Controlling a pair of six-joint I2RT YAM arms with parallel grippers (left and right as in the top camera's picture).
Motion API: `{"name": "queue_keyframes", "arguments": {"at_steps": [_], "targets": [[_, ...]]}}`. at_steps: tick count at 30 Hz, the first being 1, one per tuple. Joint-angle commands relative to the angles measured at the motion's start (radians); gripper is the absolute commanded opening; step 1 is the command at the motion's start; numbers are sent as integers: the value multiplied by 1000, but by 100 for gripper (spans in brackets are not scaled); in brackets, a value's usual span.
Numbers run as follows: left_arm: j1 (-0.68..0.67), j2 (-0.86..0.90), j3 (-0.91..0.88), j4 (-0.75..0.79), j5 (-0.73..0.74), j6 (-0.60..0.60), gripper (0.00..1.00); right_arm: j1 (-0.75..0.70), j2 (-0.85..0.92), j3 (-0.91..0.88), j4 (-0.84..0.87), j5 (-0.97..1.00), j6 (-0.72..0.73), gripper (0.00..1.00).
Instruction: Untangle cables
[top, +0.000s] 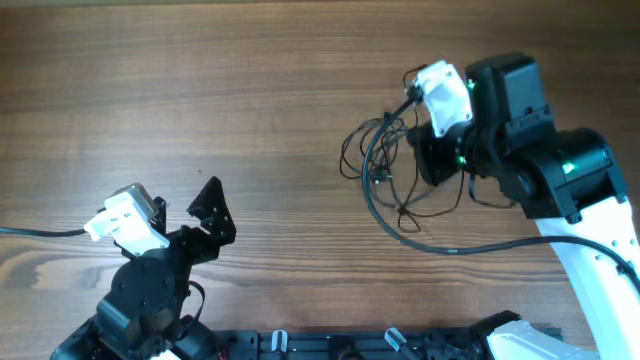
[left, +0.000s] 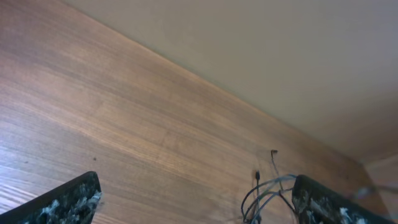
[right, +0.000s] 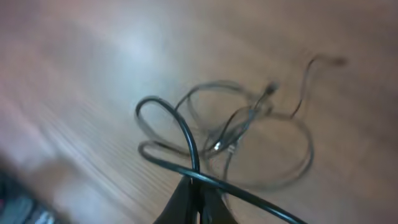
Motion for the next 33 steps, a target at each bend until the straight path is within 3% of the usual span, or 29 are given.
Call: {"name": "queue_keyframes", "arguments": {"at_steps": [1, 5, 8, 11, 12, 14, 15, 17, 19, 21, 23, 31, 33], "targets": [[5, -5, 14, 3, -14, -10, 100, -2, -5, 4, -102, -47, -76, 4], [5, -5, 14, 3, -14, -10, 100, -2, -5, 4, -156, -66, -113, 14], [5, -5, 14, 3, -14, -9, 100, -2, -5, 4, -246, -189, -223, 5], [5, -5, 14, 3, -14, -10, 100, -2, -5, 4, -285, -196, -239, 4], [5, -5, 14, 3, -14, -10, 100, -2, -5, 4, -282, -185, -215, 13], [5, -5, 14, -8, -13, -10, 100, -2, -5, 4, -275, -160, -183, 14], [5, -5, 14, -20, -14, -10, 100, -2, -5, 3, -266, -149, -168, 26], [5, -5, 14, -51, -13, -9, 100, -2, 0, 0, -234, -104, -158, 82], [5, -5, 14, -65, -13, -10, 100, -2, 19, -1, -191, -13, -59, 95], [5, -5, 14, -64, -13, -10, 100, -3, 78, -1, -144, 87, 52, 98], [5, -5, 14, -64, -13, -10, 100, -3, 141, -1, -125, 94, 75, 98], [5, -5, 14, -64, -13, -10, 100, -56, 476, -1, 37, 185, 59, 98], [5, -5, 14, -64, -13, -10, 100, -137, 564, -2, 95, 185, -37, 97]]}}
